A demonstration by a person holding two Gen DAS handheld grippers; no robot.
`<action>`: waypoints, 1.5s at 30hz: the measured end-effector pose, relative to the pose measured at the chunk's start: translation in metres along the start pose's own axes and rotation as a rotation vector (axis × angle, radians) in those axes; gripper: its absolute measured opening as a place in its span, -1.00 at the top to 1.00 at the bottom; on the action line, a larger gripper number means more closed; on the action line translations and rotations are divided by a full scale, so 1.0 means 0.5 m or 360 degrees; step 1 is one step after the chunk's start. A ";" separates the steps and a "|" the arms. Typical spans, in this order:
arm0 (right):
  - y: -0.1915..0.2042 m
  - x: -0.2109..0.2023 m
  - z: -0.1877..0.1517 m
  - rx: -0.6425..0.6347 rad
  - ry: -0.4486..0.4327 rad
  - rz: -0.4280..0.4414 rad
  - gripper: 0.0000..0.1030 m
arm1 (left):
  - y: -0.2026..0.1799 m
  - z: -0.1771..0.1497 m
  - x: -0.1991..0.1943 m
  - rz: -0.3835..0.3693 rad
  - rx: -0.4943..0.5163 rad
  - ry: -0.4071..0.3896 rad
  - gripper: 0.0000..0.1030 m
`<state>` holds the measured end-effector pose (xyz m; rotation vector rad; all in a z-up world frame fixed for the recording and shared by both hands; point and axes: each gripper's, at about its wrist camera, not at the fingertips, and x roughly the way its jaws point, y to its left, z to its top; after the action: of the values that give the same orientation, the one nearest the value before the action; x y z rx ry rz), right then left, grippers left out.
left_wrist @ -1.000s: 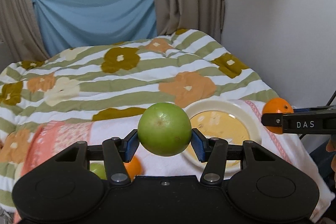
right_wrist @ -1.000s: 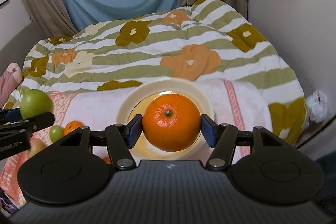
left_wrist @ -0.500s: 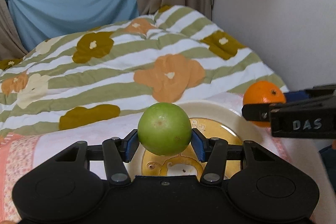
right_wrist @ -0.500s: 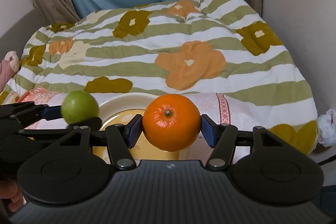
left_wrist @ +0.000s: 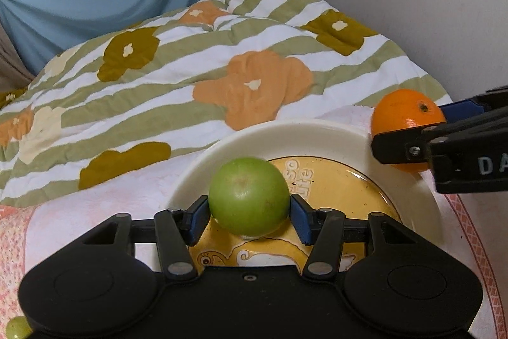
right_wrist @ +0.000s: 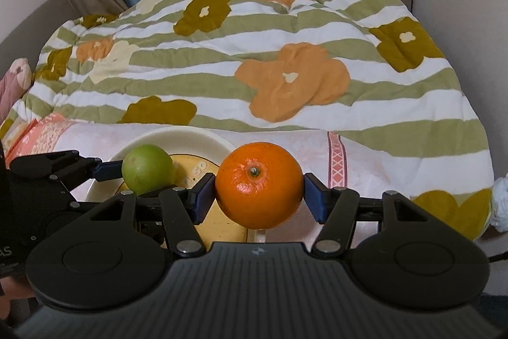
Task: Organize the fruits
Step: 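Lower the green apple and orange into the bowl and open both grippers, then withdraw both grippers from the bowl back over the fruits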
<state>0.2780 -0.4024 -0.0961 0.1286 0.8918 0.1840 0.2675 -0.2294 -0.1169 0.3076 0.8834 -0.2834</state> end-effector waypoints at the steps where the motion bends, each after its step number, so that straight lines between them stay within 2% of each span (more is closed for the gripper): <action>1: 0.001 0.001 0.001 -0.0006 0.0003 0.0014 -0.45 | -0.001 0.000 -0.005 0.0017 0.0020 -0.0011 -0.61; 2: 0.002 0.001 0.003 -0.0014 0.0003 0.0026 -0.45 | -0.001 0.002 -0.009 0.0031 0.0030 -0.0027 -0.75; 11: 0.035 -0.001 0.002 -0.0280 -0.0022 0.0177 -0.45 | 0.045 -0.024 -0.066 -0.0021 -0.0101 -0.0008 -0.77; 15: 0.069 0.013 -0.004 -0.0466 -0.0007 0.0167 -0.45 | 0.066 -0.047 -0.088 0.0004 -0.0177 0.0011 -0.77; 22: 0.108 0.049 -0.017 -0.0668 0.0003 0.0193 -0.45 | 0.089 -0.068 -0.109 0.0043 -0.0261 0.0035 -0.77; 29: 0.128 0.069 -0.033 -0.0790 0.0008 0.0169 -0.46 | 0.097 -0.078 -0.113 0.0066 -0.0301 0.0045 -0.77; 31: 0.135 0.063 -0.042 -0.0829 -0.0046 0.0141 -0.53 | 0.100 -0.080 -0.115 0.0071 -0.0311 0.0042 -0.77; 33: 0.140 0.049 -0.047 -0.0850 -0.0118 0.0107 -1.00 | 0.104 -0.083 -0.115 0.0065 -0.0329 0.0044 -0.77; 35: 0.138 0.033 -0.052 -0.0846 -0.0197 0.0082 -1.00 | 0.108 -0.087 -0.119 0.0074 -0.0351 0.0038 -0.77; 45: 0.116 -0.028 -0.044 -0.0658 -0.0218 0.0080 -1.00 | 0.113 -0.088 -0.168 0.0107 -0.0369 -0.0010 -0.77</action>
<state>0.2459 -0.3480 -0.0881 -0.2189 0.6988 0.3975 0.2066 -0.1514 -0.0686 0.1209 0.8883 -0.1178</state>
